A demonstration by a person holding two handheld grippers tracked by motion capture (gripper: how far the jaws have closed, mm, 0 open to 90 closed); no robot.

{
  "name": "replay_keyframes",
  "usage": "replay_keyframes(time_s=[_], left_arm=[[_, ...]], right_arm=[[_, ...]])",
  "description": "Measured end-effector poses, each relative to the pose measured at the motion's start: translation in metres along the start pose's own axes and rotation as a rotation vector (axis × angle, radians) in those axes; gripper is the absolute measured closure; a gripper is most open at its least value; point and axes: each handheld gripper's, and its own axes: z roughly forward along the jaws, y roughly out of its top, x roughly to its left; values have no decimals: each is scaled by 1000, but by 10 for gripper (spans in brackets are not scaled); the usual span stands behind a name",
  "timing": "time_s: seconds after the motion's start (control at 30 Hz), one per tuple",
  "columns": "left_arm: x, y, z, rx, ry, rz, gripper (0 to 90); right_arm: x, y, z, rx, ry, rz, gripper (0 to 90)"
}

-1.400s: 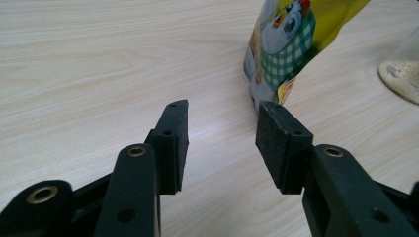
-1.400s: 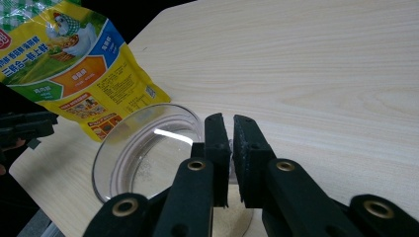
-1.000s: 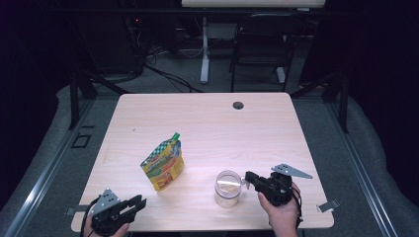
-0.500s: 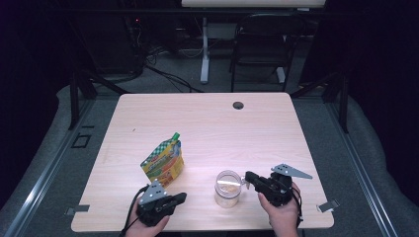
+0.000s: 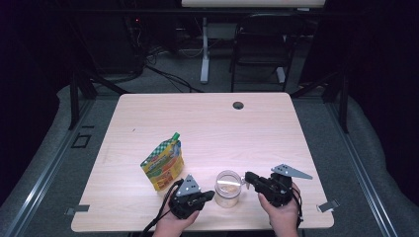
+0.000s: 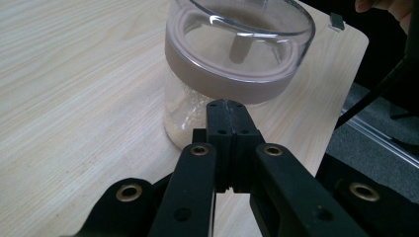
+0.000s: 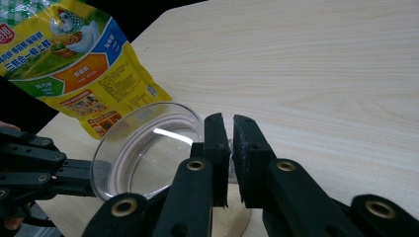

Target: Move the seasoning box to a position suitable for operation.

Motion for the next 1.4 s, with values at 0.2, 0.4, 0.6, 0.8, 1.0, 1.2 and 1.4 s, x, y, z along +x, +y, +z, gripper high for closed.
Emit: replay_keyframes(time_s=[0.2,0.4,0.6,0.8,1.0,1.2,1.4], left_arm=[[-1,3,2,3,-6,-1,895],[-1,6,1,3,-10,1,891],[-3,12,-1,-9,-15,13,886],[-4,17,-4,-25,-16,15,878],[-6,23,-4,-39,-11,14,873],[-7,33,-6,-59,-10,19,868],[-9,41,-6,-64,-8,36,863]], right_arm=[[0,0,0,0,-1,3,848],[0,0,0,0,1,4,848],[0,-1,0,-1,0,5,845],[-1,-1,-1,1,0,4,833],[0,-2,-6,-19,10,-24,728],[2,-6,-21,-35,6,-83,640],[11,-21,-29,7,-31,-262,500]])
